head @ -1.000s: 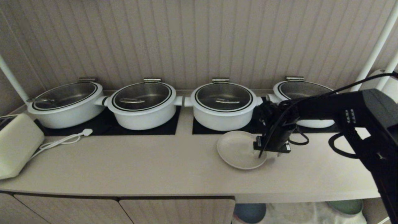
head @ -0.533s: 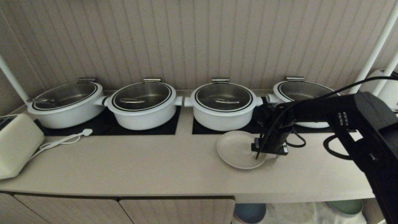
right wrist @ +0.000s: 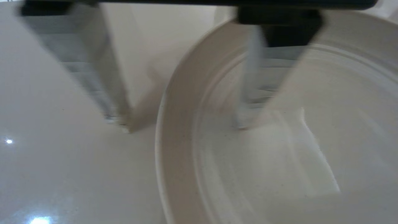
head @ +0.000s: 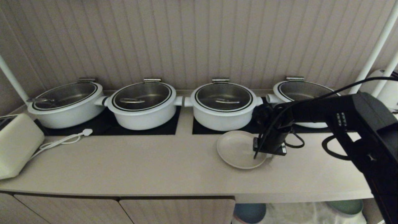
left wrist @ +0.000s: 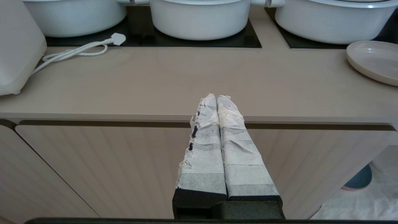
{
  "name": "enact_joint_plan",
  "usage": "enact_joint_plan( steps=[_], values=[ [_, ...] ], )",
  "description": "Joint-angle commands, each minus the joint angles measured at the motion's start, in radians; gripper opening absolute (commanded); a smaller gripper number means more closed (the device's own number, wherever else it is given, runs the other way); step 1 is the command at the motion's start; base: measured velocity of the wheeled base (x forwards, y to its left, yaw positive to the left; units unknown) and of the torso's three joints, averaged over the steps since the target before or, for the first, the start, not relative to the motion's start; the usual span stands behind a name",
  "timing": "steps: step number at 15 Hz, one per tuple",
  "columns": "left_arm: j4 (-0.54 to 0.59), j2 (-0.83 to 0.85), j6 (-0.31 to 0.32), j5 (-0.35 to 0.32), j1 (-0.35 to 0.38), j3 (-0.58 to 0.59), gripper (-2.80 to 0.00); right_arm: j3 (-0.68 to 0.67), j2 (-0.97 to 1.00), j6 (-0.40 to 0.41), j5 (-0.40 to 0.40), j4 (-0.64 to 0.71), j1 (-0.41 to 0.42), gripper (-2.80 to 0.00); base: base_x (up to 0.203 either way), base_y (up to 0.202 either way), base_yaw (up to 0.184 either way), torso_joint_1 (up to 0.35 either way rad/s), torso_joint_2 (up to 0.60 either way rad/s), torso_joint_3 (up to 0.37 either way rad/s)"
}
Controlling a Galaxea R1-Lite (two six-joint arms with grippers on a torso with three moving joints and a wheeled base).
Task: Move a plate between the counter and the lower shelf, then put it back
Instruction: Pick up the plate
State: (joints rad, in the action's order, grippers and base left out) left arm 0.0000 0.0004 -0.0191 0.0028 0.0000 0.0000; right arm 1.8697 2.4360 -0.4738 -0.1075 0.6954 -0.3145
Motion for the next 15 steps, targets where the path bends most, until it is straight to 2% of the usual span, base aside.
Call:
enact_joint_plan(
  steps=[1, 15],
  values=[
    [0.000, 0.000, -0.001, 0.000, 0.000, 0.000, -2.80, 0.005, 0.008, -0.004, -0.001, 0.008, -0.002, -2.80, 0.000, 0.000, 0.000, 0.000, 0.00, 0.000],
    [0.000, 0.000, -0.001, 0.000, 0.000, 0.000, -2.80, 0.013, 0.003, -0.042, -0.003, 0.007, -0.002, -2.80, 0.000, 0.000, 0.000, 0.000, 0.00, 0.000]
  ],
)
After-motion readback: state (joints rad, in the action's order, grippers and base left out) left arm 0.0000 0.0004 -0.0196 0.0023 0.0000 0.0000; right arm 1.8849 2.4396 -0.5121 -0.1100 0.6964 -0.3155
